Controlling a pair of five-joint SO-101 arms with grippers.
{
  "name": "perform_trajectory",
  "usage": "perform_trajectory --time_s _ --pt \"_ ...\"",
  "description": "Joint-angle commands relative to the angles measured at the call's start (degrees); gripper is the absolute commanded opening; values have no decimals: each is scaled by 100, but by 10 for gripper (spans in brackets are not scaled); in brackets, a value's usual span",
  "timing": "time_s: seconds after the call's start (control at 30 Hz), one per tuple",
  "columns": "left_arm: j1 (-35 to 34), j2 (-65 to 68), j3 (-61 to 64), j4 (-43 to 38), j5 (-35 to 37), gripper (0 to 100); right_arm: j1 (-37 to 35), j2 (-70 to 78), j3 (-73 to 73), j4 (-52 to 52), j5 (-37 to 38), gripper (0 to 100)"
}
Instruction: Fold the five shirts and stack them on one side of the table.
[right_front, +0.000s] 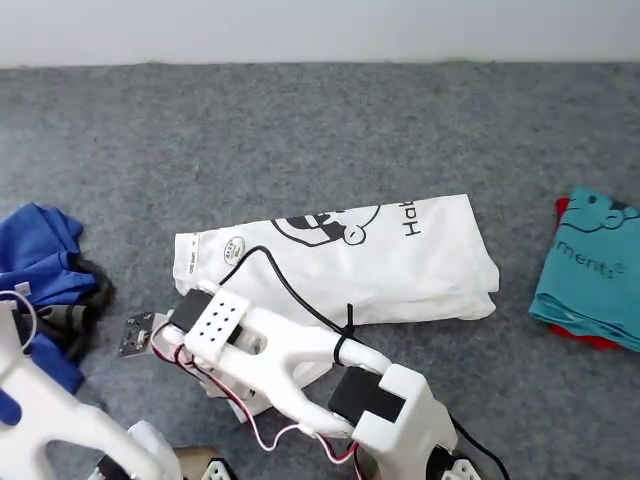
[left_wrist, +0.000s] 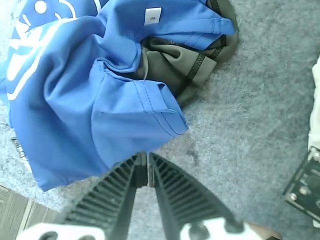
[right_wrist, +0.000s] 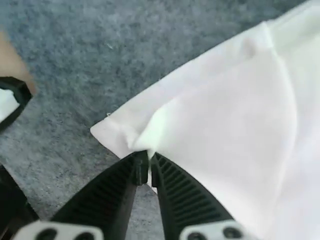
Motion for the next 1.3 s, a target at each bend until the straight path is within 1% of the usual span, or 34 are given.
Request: perform_trajectory --time_s 0.0,0.2,0.37,0.5,0.57,0.63,0.7,0.77,0.87,0.93,1.07,1.27 --pt "0 -114 154 -185 -44 19 -48 -48 -413 277 44 9" --pt "0 -114 251 -264 -35 19 -435 -31 -501 488 44 9" --pt "0 -123 233 -273 -35 19 -435 -31 -492 488 44 9" --pt "0 -123 233 -273 -35 19 -488 -57 -519 734 9 16" --pt "0 -123 242 -334 -35 19 -505 -84 -536 840 0 58" --pt "0 -114 242 -352 -35 19 -462 -101 -642 1068 -18 130" --pt "0 -114 242 -352 -35 19 -303 -136 -747 1191 -211 184" --pt "0 -105 242 -352 -35 19 -127 -198 -914 1367 -299 194" --pt "0 -105 242 -360 -35 19 75 -303 -1002 1587 -44 192" --pt "0 -97 251 -466 -35 19 66 -303 -958 1710 62 192" --pt "79 -88 242 -589 -35 19 -163 -338 -580 1666 132 193" --pt "264 -114 233 -580 -35 19 -215 -796 484 787 158 195"
